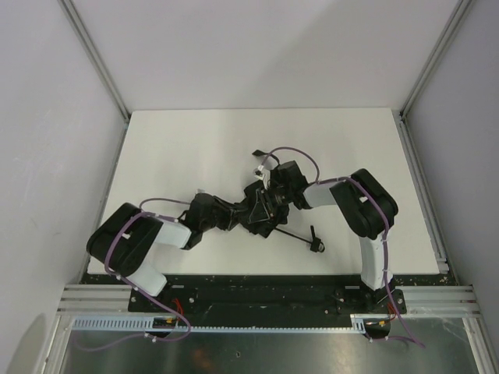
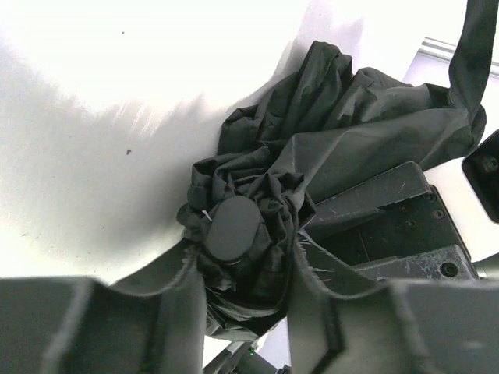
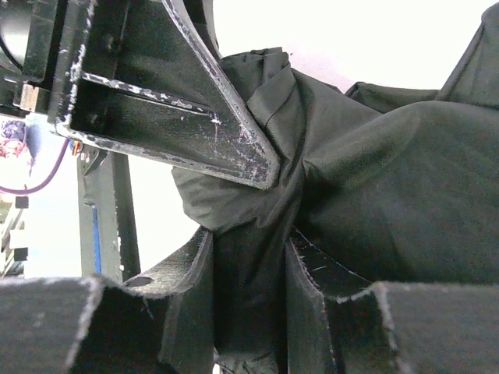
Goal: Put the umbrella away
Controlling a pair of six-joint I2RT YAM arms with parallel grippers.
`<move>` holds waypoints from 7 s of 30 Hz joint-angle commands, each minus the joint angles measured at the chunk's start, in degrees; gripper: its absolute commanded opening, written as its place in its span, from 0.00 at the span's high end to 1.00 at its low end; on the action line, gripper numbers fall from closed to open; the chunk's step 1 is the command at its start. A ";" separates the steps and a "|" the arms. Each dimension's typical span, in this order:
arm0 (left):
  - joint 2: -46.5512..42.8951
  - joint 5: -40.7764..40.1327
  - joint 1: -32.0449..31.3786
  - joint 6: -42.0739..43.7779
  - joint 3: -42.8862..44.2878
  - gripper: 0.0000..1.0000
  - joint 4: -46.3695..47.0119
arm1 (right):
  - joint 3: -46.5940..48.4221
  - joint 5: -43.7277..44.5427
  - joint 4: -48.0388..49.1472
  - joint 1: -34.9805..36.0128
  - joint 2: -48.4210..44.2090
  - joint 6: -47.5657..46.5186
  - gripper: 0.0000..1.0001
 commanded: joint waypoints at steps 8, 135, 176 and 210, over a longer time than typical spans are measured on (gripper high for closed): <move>2.57 -4.05 -0.32 7.81 1.33 0.99 -6.44 | 2.41 13.47 -21.83 0.96 -4.07 -1.54 0.65; 3.37 10.17 6.38 10.87 16.07 0.81 -36.21 | 3.08 70.57 -20.09 23.10 -5.14 -16.84 0.91; 3.15 3.95 5.70 12.24 8.21 0.94 -18.50 | 2.80 23.12 -20.36 8.32 -7.44 -4.68 0.71; 0.52 9.62 6.33 6.66 13.21 1.00 -36.55 | 2.12 81.60 -14.28 27.68 -5.65 -18.19 0.51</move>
